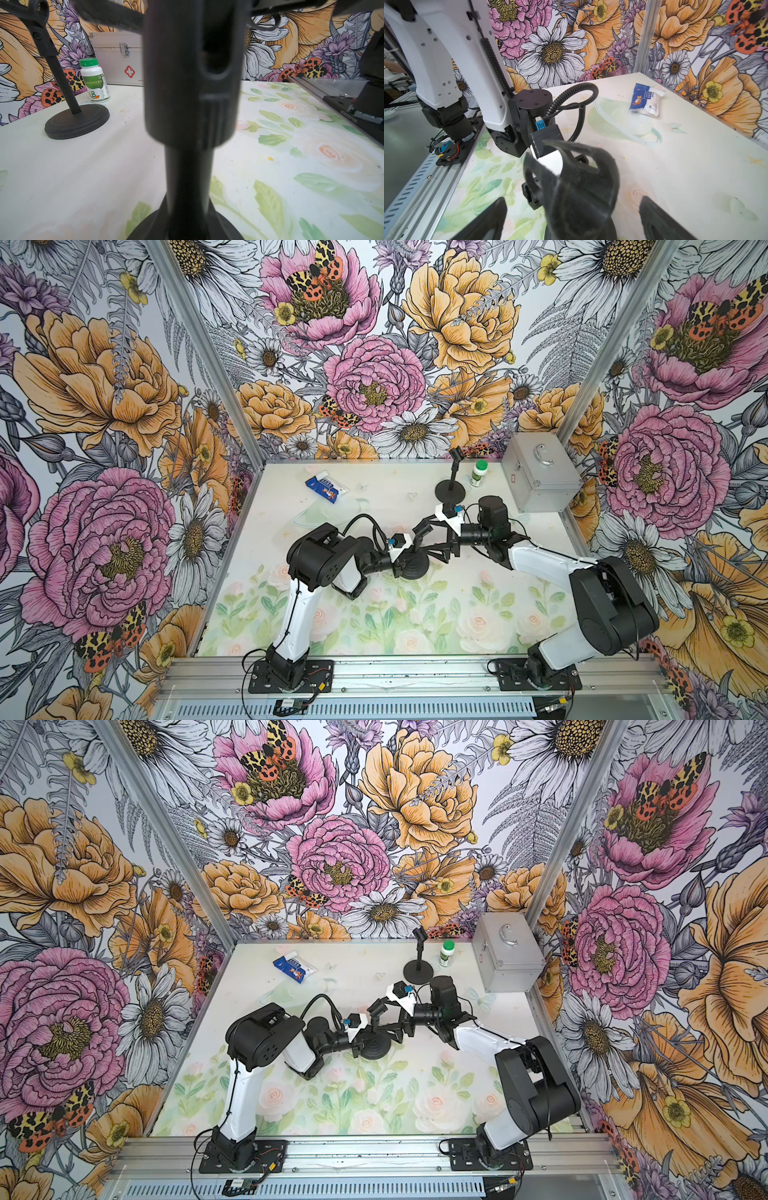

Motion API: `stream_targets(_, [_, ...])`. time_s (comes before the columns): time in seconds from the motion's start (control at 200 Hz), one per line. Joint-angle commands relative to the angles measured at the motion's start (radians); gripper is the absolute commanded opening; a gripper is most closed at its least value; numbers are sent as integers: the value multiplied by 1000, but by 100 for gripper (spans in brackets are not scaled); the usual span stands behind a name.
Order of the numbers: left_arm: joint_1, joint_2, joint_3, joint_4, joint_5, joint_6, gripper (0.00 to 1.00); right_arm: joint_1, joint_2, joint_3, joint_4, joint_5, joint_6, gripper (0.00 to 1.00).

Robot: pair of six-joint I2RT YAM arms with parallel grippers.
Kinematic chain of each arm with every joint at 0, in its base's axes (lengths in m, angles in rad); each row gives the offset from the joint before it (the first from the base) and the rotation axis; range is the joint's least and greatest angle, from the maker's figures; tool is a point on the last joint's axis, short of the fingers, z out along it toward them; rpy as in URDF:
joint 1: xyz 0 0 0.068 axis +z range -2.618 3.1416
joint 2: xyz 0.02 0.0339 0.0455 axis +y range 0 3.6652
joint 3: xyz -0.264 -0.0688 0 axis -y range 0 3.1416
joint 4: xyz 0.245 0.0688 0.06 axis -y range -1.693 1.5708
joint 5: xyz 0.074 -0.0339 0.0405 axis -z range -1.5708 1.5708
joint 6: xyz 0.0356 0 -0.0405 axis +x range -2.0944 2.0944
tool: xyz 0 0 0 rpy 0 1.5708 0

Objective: Assemble a microphone stand
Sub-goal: Screw the microphone stand pole into the microphone stand base.

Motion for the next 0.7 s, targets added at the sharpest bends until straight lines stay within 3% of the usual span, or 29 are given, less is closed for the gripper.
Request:
stream_targets(0.0, [-8, 19, -16, -18, 54, 22, 14, 6, 43, 40, -44, -71, -46, 93])
stream_targets(0.195, [-4, 22, -14, -19, 61, 21, 14, 19, 135, 115, -63, -88, -47, 58])
stream_targets(0.27, [-4, 22, -14, -18, 61, 20, 14, 31, 148, 129, -67, -69, -60, 50])
stream_targets(0.325, [-4, 22, -15, -18, 61, 20, 14, 40, 147, 132, -71, -40, -73, 39])
stream_targets(0.42, [-4, 21, -14, -19, 55, 17, 14, 50, 133, 121, -71, 23, -77, 12])
stream_targets(0.455, [-3, 21, -13, -18, 51, 15, 14, 58, 120, 109, -69, 81, -76, 0])
stream_targets(0.56, [-2, 18, -12, -18, 14, -3, 17, 112, 61, 21, 0, 356, -49, 0])
stream_targets(0.69, [-3, 17, -10, -18, -18, -20, 20, 234, -24, -158, 265, 936, 138, 0])
